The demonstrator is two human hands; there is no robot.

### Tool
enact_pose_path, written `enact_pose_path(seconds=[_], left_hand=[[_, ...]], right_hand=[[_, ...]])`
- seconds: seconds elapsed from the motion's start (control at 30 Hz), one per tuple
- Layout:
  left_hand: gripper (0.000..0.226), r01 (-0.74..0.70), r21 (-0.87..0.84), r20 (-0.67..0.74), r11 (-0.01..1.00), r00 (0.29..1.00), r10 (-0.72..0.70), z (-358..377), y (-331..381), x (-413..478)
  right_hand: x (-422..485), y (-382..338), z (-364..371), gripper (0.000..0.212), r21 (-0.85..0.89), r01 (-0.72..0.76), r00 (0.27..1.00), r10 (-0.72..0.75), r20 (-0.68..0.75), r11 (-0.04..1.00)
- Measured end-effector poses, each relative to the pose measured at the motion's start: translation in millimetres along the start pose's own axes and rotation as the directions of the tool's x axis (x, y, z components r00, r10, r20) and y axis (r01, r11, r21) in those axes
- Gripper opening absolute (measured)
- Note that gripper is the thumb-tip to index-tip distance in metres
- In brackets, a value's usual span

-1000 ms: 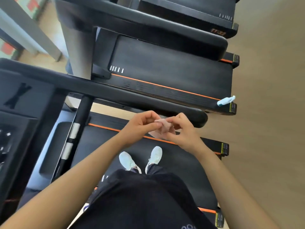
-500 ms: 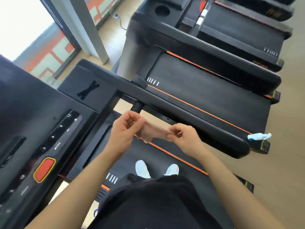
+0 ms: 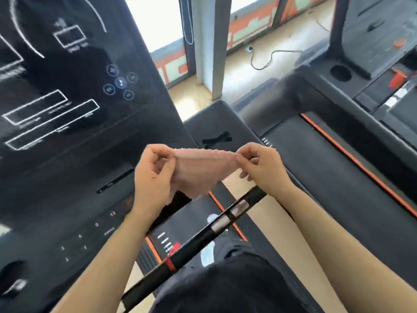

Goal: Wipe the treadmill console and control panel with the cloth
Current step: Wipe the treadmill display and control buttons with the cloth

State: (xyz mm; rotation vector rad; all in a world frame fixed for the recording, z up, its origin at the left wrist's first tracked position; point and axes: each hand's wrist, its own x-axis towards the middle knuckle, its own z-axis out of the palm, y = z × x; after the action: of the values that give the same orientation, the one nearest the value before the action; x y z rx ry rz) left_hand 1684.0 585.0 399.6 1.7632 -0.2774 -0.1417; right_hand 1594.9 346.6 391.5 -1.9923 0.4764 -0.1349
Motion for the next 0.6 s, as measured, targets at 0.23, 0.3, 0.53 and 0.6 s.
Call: enact_pose_path(seconds=[0.23,0.3,0.53,0.6], left_hand=[[0.031,-0.078,0.318,-0.255,0.945,0.953,0.165,-53,12,27],[0.028,-0.082,0.358,-0.333,0.93,0.92,0.209,-58,15,35],[0.055,0.003,0.622,-0.421,0.783,0.845,0.331,-50,-9,75],[0.065,0.077,0.739,-0.404,0.67,0.845,0.349,-44,-26,82]], right_hand=[[89,-73,45,0.005,0.074,0.233,0.968,-0.238,0.077,0.97],[110,-89,55,0.009,0.09,0.273,0.958,-0.28,0.069,0.958],[169,-106,88,0.026,0.254,0.389,0.918,-0.396,-0.023,0.886],[180,-96,99,0.025,0.231,0.432,0.899,-0.436,-0.036,0.872]])
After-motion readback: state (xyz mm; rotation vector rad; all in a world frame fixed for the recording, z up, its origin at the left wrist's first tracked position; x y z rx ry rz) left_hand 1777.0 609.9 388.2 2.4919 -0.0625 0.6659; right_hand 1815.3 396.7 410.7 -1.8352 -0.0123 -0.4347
